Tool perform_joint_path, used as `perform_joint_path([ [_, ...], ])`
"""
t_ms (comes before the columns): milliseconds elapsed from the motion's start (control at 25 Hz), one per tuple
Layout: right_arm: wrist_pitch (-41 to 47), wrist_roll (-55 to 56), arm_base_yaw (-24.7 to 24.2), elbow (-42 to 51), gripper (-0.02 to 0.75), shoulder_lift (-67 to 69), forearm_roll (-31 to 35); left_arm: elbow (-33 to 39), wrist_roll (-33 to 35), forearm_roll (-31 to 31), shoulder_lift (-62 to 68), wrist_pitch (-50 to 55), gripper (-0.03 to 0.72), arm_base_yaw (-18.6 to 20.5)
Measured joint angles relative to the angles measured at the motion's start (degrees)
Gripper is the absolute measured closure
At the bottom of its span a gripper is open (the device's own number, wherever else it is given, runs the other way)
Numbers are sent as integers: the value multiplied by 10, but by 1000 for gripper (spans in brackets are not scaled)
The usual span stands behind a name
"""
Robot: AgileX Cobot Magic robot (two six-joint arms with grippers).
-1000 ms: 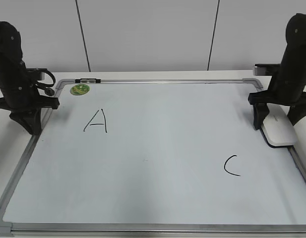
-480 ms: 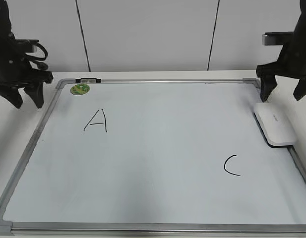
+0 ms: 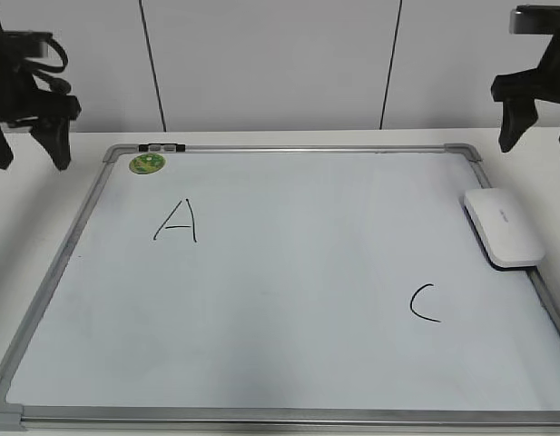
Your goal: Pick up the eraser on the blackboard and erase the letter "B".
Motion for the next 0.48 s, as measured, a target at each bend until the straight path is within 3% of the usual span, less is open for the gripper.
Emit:
perform_joint_path([
  [240,-3,12,25,134,174,-131,-5,19,-5,15,-95,5,104,-38],
  [480,-73,23,76,260,174,-252,-5,162,-26,26,-227,-20,104,-76],
])
